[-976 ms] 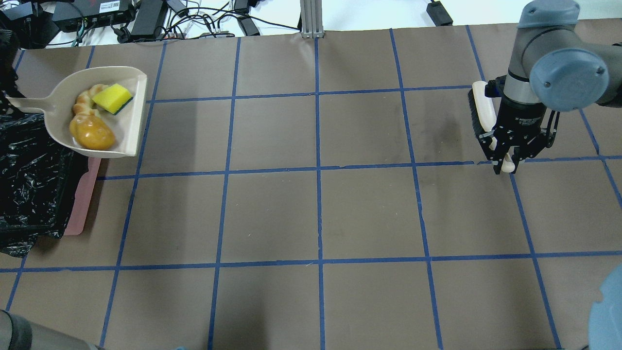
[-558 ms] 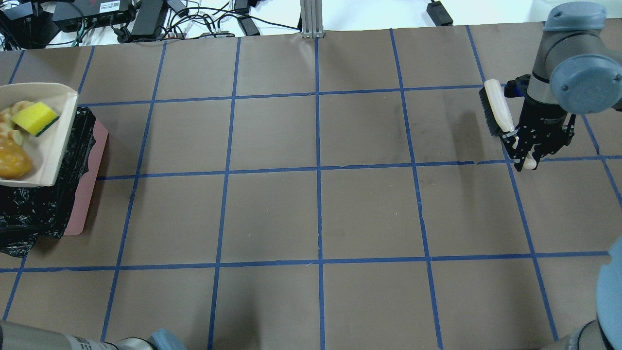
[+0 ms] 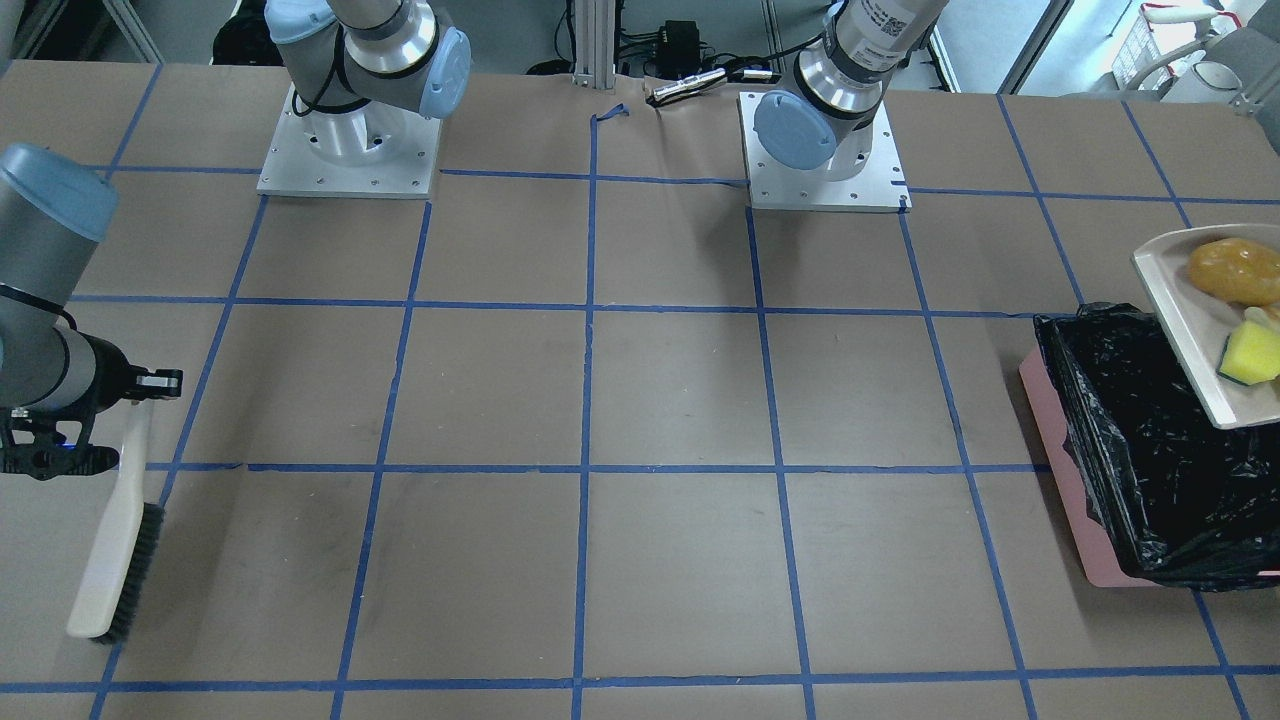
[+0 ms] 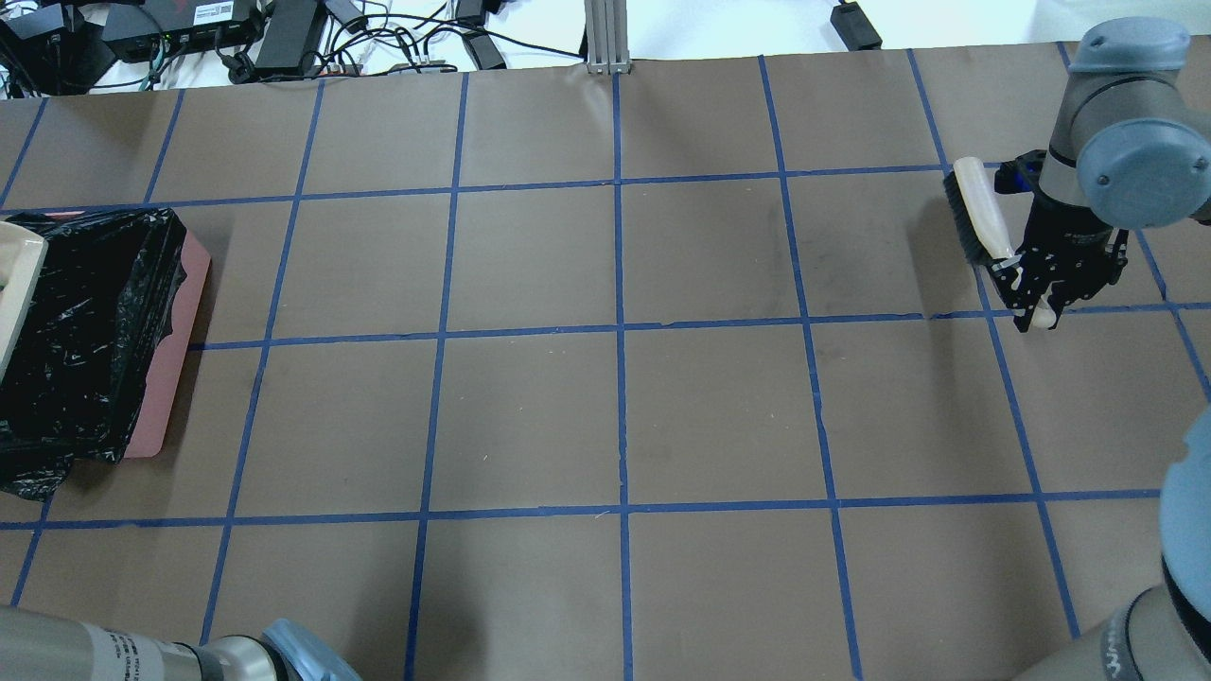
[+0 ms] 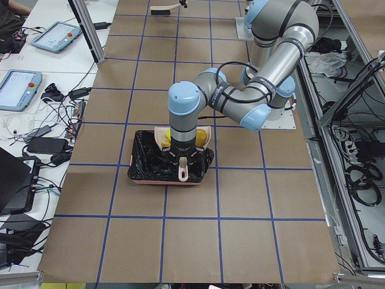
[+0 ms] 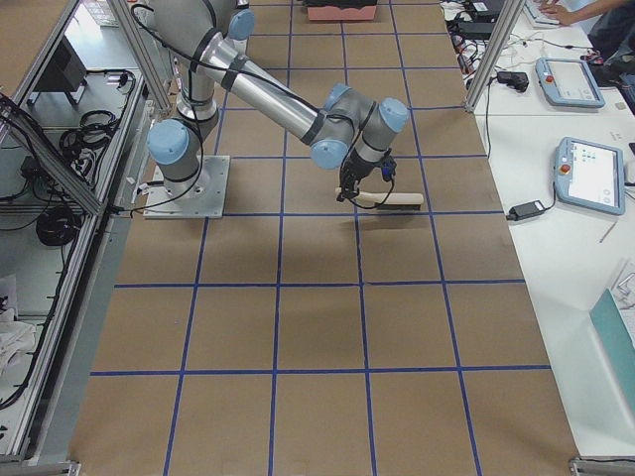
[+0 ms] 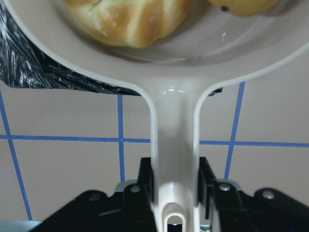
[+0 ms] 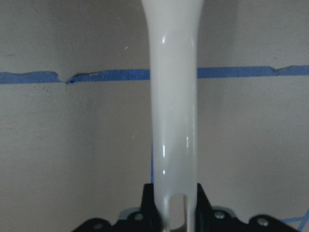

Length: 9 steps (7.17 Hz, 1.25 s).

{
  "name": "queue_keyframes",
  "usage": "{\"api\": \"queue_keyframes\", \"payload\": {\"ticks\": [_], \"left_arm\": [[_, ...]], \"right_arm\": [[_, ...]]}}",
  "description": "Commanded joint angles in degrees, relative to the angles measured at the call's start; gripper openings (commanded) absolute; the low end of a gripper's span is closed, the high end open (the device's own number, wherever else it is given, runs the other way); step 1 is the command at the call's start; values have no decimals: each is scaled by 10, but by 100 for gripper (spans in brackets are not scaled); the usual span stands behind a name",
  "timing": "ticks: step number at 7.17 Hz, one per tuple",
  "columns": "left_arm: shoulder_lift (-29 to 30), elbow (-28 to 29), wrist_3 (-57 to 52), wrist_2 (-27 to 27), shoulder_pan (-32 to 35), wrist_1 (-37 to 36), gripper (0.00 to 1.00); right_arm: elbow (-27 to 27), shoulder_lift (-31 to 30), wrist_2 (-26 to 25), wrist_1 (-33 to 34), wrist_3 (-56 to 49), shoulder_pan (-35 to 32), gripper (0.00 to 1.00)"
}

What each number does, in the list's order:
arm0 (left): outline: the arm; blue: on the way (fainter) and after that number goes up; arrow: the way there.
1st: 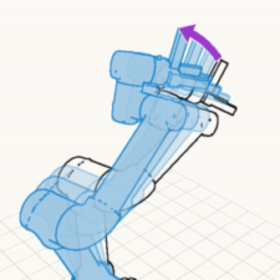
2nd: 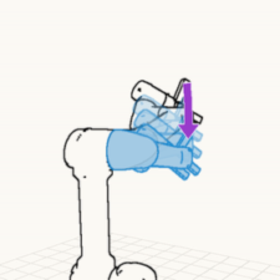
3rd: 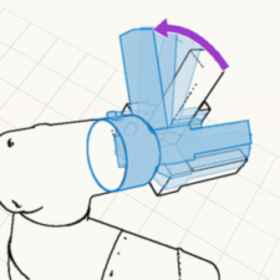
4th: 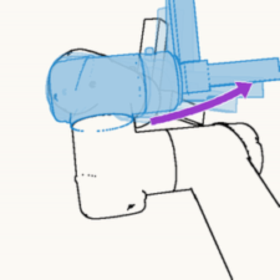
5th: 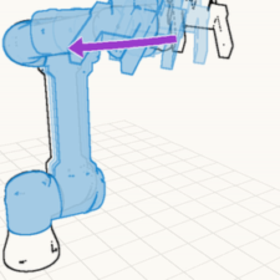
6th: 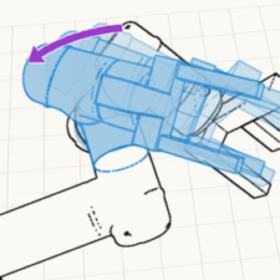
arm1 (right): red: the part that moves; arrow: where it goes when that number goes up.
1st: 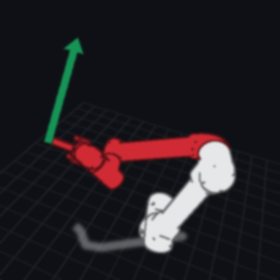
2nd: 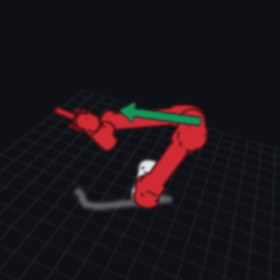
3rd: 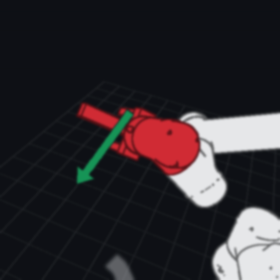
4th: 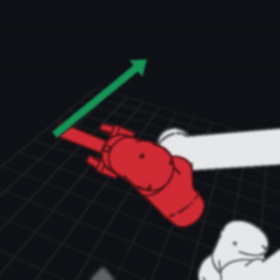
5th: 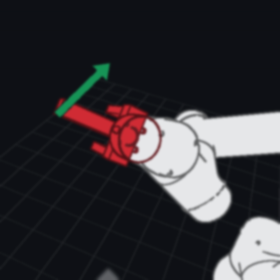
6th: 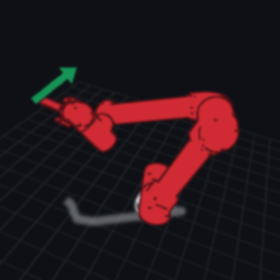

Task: Sweep and dump trash into bin
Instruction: 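Tilt the dustpan over the black bin with the left gripper to dump items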

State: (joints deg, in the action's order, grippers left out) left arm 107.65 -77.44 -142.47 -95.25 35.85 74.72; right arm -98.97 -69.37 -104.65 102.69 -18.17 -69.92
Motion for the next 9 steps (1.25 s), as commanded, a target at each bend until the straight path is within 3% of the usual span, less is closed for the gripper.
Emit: {"api": "queue_keyframes", "payload": {"ticks": [1, 3, 4, 5, 6, 7, 9], "left_arm": [[31, -1, -22, -12, -2, -76, 7], [46, -3, -40, -44, 6, -135, 7], [47, -4, -51, -91, 20, -149, 7], [48, -6, -52, -139, 46, -175, 5], [51, -10, -52, -143, 54, -194, 5], [57, -10, -52, -145, 59, -210, 5], [67, -10, -53, -197, 102, -257, 5]], "right_arm": [[1, 5, -8, 1, -1, 0, 0], [2, 11, -8, 1, -2, 0, 0], [2, 13, -11, 1, -2, 0, 26], [2, 14, -21, 1, -2, 0, 43], [3, 13, -23, 3, -1, 0, 77], [3, 11, -24, 21, 2, 0, 100], [13, -4, -13, 24, 9, -1, 100]]}}
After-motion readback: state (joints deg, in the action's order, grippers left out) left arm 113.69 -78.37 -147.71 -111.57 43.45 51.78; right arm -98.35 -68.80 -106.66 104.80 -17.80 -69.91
